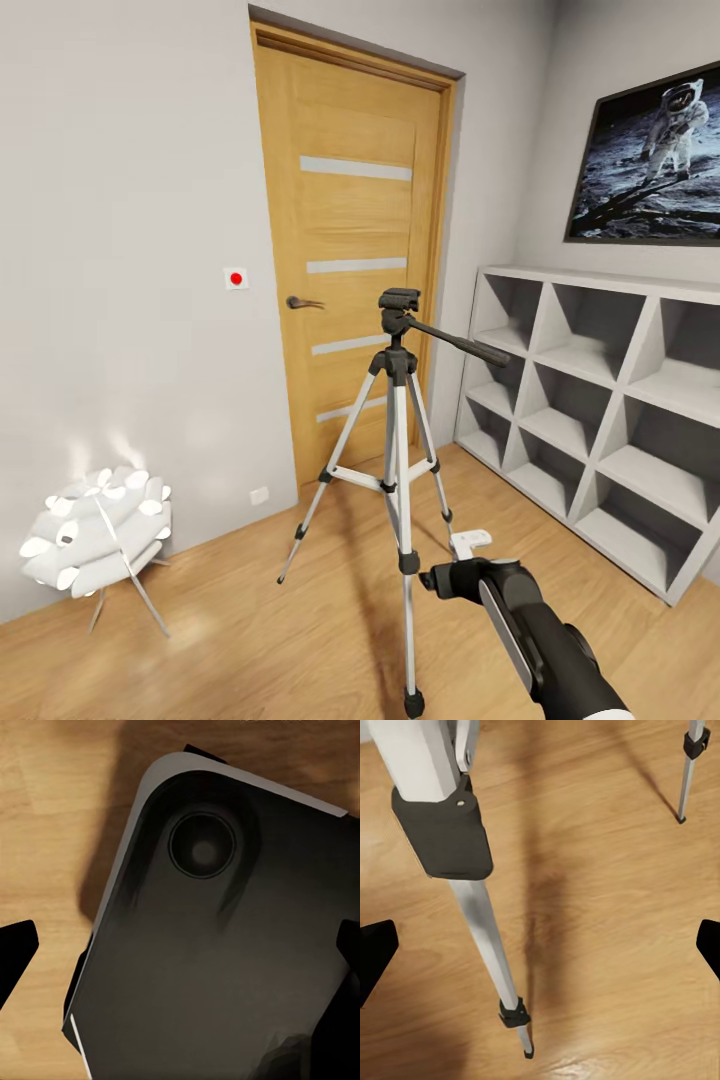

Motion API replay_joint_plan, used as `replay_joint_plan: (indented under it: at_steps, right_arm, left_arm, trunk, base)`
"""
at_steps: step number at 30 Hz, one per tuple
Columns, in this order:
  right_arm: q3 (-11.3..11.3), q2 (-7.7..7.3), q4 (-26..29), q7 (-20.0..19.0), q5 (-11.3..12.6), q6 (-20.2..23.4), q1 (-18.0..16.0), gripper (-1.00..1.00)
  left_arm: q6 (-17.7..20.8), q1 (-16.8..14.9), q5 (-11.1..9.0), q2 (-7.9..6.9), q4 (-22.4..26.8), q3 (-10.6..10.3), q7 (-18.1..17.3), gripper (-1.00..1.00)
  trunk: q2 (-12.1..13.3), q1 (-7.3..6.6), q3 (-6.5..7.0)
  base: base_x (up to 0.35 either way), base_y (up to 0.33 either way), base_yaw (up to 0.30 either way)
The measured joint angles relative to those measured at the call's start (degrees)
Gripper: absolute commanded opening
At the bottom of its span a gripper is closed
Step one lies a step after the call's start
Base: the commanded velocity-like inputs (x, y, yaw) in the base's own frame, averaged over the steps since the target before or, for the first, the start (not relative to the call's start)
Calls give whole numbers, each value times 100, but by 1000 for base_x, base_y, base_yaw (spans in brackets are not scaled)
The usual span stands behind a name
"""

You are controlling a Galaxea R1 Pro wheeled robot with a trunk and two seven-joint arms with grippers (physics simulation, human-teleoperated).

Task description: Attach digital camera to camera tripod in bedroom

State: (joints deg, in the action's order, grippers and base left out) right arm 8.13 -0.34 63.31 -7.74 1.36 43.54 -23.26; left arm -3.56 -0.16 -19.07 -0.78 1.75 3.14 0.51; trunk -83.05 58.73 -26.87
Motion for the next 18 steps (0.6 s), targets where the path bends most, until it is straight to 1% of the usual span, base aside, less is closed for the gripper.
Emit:
replay_joint_plan:
  at_steps: [4, 5, 9, 13, 18]
  right_arm:
    - [-17, -6, 41, -299, 2, -27, 0, 100]
    - [-32, -9, 51, -479, 3, -34, 0, 100]
    - [-89, -12, 64, -903, -1, -43, 0, 100]
    - [-122, -9, 69, -1104, -4, -52, 0, 100]
    - [-129, -7, 70, -1176, -6, -61, 0, 100]
  left_arm:
    - [-1, 0, -21, 3, 0, 0, 3, 100]
    - [0, 0, -26, 4, 0, 0, 3, 100]
    - [-1, 0, -36, 6, 0, 0, 4, 100]
    - [0, 0, -42, 6, 0, 0, 4, 100]
    - [-1, 0, -44, 7, 0, 0, 4, 100]
  trunk:
    - [0, 0, 0]
    - [0, 0, 0]
    - [0, 0, 0]
    - [0, 0, 0]
    - [0, 0, 0]
  base:
    - [0, 0, 0]
    - [0, 0, 0]
    - [0, 0, 0]
    - [0, 0, 0]
    - [0, 0, 0]
